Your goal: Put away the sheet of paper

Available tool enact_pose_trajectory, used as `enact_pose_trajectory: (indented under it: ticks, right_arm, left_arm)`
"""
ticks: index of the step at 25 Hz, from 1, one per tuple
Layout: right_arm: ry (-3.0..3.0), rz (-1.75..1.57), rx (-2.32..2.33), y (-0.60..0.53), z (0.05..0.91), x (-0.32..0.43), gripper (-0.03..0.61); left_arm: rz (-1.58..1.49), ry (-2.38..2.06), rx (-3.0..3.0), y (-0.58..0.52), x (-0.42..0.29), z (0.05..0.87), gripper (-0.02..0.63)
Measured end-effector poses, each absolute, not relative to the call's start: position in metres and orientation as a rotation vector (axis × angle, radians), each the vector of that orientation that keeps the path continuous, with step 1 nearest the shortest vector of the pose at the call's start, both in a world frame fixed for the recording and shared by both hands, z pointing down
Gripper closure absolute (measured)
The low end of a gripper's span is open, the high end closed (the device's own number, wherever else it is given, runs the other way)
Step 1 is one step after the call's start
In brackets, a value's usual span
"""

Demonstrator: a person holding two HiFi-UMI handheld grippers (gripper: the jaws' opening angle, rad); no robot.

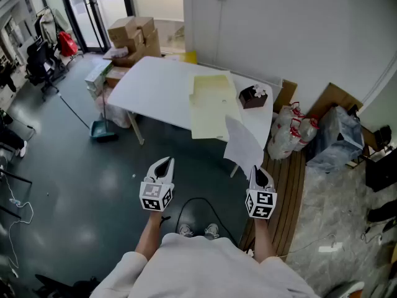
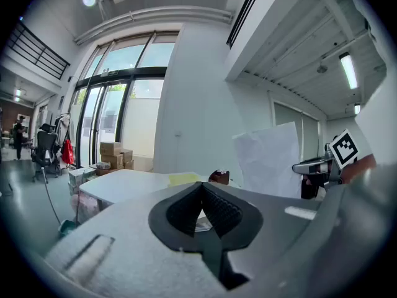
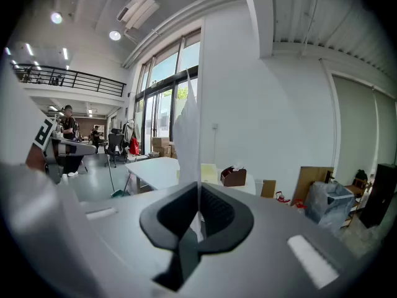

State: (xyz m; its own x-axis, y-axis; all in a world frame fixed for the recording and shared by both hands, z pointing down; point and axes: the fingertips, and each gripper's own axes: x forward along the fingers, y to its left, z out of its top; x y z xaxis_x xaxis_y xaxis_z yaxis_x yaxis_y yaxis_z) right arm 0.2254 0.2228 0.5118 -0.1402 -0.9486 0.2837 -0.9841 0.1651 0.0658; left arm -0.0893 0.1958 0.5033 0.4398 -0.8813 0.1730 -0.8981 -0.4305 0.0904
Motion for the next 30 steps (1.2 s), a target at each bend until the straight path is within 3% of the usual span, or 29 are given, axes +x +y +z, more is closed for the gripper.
enact_pose_trajectory:
  ticks: [30]
  right_arm:
    - [-2.275,0.231,1.816,0.203,0.519,0.265,0.577]
  left_arm:
    - [0.153,-1.597,2.502,0.185,-0.028,0.505,0.609]
